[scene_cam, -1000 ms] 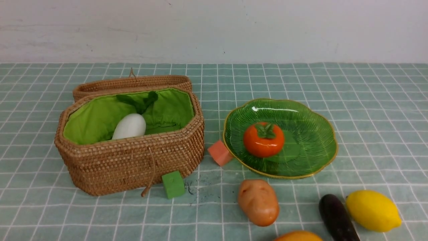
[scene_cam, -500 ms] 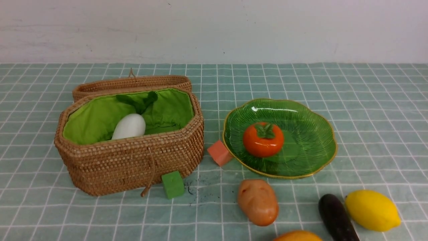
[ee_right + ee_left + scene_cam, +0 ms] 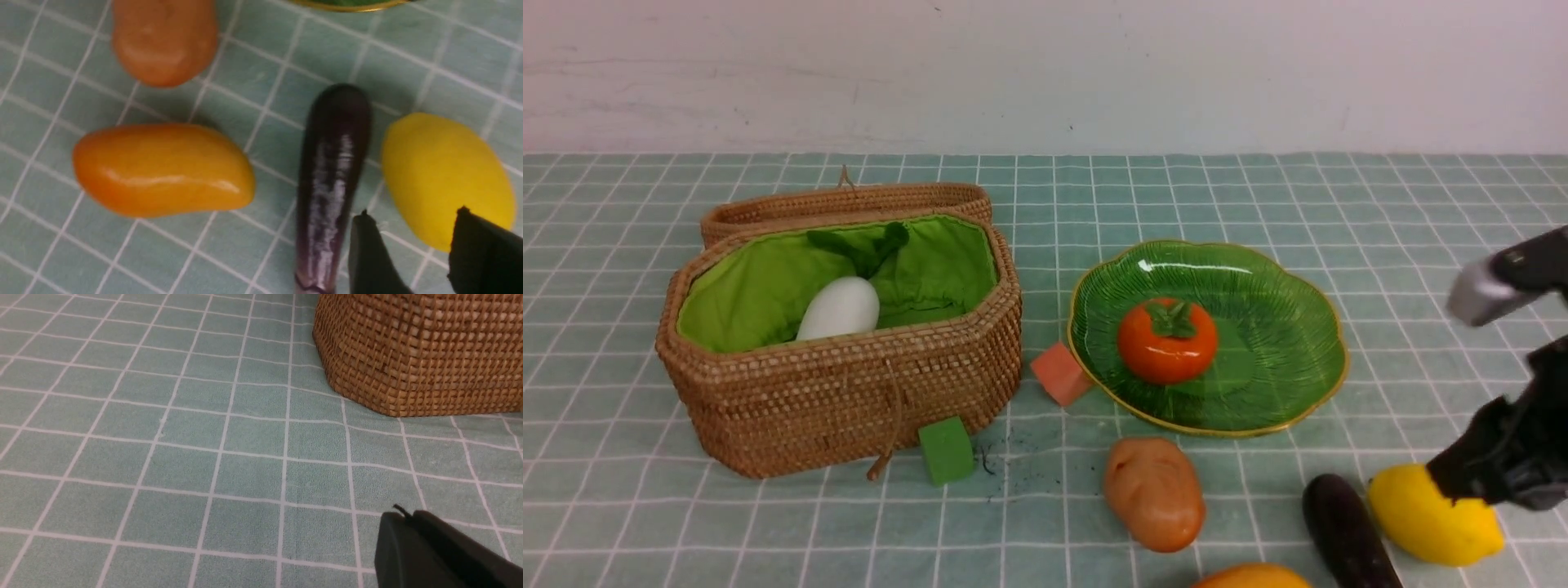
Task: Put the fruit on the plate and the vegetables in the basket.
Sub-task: Use the right arm to grab a lemon and put it into the right plate
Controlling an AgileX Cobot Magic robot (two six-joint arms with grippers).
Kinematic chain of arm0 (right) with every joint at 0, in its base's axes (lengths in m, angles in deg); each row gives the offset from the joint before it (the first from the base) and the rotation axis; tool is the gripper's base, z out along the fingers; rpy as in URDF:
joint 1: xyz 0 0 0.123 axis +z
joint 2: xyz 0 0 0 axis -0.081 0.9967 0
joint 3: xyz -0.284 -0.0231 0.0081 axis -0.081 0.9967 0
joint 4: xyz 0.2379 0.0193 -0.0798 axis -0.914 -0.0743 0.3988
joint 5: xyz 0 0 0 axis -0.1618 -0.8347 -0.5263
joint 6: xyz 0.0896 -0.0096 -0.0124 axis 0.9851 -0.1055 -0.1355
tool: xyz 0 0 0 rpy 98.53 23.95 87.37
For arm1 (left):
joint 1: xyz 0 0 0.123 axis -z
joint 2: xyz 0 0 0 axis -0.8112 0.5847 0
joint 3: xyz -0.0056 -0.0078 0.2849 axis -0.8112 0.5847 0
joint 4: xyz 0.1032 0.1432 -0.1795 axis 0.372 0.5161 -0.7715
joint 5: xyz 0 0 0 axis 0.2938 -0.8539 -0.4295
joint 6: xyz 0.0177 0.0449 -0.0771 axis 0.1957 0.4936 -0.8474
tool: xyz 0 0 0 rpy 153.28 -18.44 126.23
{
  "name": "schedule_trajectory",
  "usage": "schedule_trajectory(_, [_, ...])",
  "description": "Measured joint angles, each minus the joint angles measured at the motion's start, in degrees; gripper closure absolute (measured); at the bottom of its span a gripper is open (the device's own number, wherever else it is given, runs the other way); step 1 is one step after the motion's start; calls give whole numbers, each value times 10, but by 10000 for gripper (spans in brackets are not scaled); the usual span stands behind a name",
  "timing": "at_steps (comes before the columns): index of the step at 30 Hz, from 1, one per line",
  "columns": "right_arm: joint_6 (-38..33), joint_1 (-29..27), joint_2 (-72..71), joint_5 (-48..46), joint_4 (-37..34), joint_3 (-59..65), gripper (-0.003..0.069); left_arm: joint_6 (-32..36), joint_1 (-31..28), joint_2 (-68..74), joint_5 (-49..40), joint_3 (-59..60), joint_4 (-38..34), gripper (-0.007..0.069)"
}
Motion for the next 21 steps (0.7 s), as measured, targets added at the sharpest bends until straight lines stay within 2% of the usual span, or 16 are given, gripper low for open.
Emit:
schedule_trajectory(3, [62,50,33,-4,95,0,165,0,0,0,0,0,0,607])
schedule_trajectory(4, [67,52,36,-4,102,0,165,0,0,0,0,0,0,607])
schedule_trajectory(5, [97,60,53,-4,149,0,70,0,0,0,0,0,0,607])
schedule_trajectory(6, [124,62,70,1,187,0,18,0,0,0,0,0,0,607])
schedule_trajectory(8, [152,63,92,15,225,0,-10,0,0,0,0,0,0,607])
schedule_trajectory(11, [174,63,131,54,257,-1,-10,0,0,0,0,0,0,607])
schedule_trajectory(14, [177,63,157,79,261,-2,0,0,0,0,0,0,0,607])
schedule_trajectory(16, [177,64,199,98,266,-4,40,0,0,0,0,0,0,607])
schedule_trajectory(18, [168,64,220,80,269,-21,97,0,0,0,0,0,0,607])
schedule_trajectory(21, [156,64,233,17,261,-55,103,0,0,0,0,0,0,607])
